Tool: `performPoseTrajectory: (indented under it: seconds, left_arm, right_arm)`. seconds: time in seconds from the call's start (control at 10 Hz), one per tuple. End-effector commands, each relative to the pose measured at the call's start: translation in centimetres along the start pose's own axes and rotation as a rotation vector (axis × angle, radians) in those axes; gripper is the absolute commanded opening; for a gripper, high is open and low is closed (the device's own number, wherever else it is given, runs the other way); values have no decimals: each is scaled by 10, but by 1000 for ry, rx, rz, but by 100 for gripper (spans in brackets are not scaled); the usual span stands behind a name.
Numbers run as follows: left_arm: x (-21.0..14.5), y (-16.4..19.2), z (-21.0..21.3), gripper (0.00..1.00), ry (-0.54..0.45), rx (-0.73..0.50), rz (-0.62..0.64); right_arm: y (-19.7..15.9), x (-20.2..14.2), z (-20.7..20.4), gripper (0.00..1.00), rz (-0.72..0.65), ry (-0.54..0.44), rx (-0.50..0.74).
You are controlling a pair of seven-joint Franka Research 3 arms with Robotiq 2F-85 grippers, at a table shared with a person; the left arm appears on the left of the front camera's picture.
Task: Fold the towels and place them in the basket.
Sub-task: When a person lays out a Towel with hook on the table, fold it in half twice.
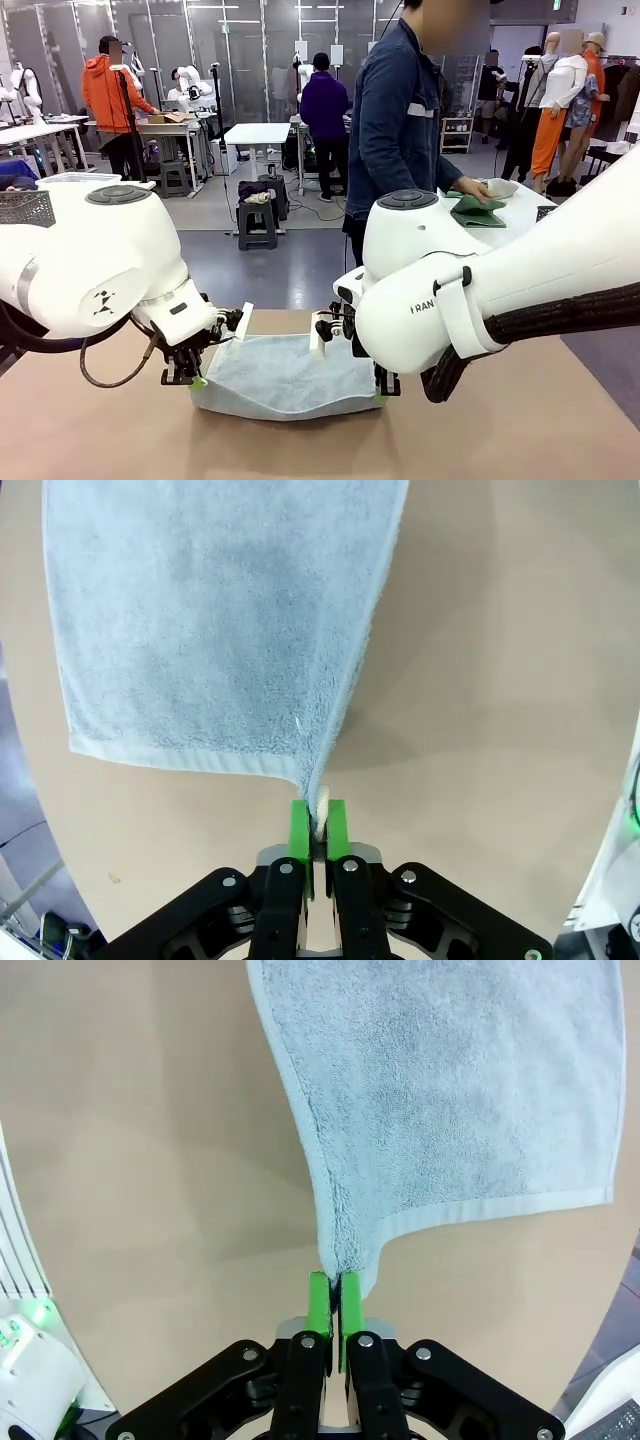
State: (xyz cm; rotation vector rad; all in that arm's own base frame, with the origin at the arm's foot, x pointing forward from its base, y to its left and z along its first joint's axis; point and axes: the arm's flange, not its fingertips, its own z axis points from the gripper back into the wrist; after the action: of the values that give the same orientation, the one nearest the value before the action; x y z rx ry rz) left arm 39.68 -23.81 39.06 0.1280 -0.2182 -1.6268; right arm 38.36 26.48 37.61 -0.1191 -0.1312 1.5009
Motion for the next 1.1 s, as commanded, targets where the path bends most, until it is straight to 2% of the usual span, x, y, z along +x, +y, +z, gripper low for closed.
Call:
performPoseTrajectory:
  seconds: [0.0,0.6,1.0]
  left_arm:
    - [1,-4,-2,7,-6,-3,-8]
    - [1,-2,-1,8,1,-3,-5]
    - [2,33,17,8,-23,-11,-39]
  right_arm:
    - [-6,3,-5,5,-8,16,1]
    - [0,1,-2,5,1,2,4]
    - [-29,-5,13,5,19,-31,-30]
